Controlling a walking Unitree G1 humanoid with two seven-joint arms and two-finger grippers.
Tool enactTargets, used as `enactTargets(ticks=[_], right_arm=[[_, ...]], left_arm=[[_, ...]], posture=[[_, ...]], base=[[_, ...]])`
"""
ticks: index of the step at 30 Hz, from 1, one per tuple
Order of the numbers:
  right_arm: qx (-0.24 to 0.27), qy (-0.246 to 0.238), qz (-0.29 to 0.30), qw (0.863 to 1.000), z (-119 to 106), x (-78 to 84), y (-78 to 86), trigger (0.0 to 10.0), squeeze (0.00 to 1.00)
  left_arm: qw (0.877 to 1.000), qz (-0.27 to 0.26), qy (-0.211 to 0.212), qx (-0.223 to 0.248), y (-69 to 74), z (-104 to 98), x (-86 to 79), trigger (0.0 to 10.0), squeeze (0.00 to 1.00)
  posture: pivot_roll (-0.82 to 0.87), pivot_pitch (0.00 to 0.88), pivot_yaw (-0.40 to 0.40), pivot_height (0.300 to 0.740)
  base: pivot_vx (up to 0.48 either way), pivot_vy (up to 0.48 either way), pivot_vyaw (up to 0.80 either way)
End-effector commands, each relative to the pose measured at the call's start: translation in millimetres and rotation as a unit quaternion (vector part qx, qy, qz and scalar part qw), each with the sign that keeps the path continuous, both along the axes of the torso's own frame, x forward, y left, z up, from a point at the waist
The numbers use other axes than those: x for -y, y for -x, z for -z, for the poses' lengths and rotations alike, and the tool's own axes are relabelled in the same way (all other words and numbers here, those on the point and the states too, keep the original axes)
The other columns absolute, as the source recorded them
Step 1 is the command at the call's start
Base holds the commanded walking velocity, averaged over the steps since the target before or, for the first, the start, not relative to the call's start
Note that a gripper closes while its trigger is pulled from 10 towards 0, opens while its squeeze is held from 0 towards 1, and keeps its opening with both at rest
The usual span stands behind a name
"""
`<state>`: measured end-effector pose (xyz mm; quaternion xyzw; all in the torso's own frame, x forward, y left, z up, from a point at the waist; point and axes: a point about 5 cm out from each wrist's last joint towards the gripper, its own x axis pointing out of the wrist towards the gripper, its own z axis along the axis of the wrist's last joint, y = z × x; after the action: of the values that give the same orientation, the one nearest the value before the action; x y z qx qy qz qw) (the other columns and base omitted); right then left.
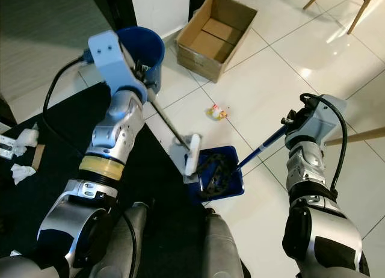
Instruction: Sweep floor
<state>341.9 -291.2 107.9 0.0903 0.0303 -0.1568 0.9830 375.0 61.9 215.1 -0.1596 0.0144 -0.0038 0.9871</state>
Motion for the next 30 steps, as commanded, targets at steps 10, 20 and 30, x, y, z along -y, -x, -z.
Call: enactTargets(ticks=[10,20,30], right_arm=[[-0.054,-0.044,0.003,0.998,30.1,-8.8,11.0,10.0,0.00],[-0.050,-0.048,0.008,0.998,28.4,-5.3,11.5,10.0,0.00],[-0.053,-0.050,0.004,0.997,34.5,-8.6,14.7,10.0,0.00]], left_arm=[[0.987,0.153,-0.034,0.030,13.0,-61.5,13.6,10.0,0.00],[0.983,0.096,-0.114,0.109,0.4,-95.2,-56.4,10.0,0.00],[0.935,0.183,-0.299,0.060,14.7,-23.8,-60.6,10.0,0.00]], posture=[[0.13,0.322,0.021,0.740],[0.13,0.302,0.002,0.740],[0.12,0.294,-0.001,0.740]], base=[[0.000,0.000,0.00],[0.000,0.000,0.00],[0.000,0.000,0.00]])
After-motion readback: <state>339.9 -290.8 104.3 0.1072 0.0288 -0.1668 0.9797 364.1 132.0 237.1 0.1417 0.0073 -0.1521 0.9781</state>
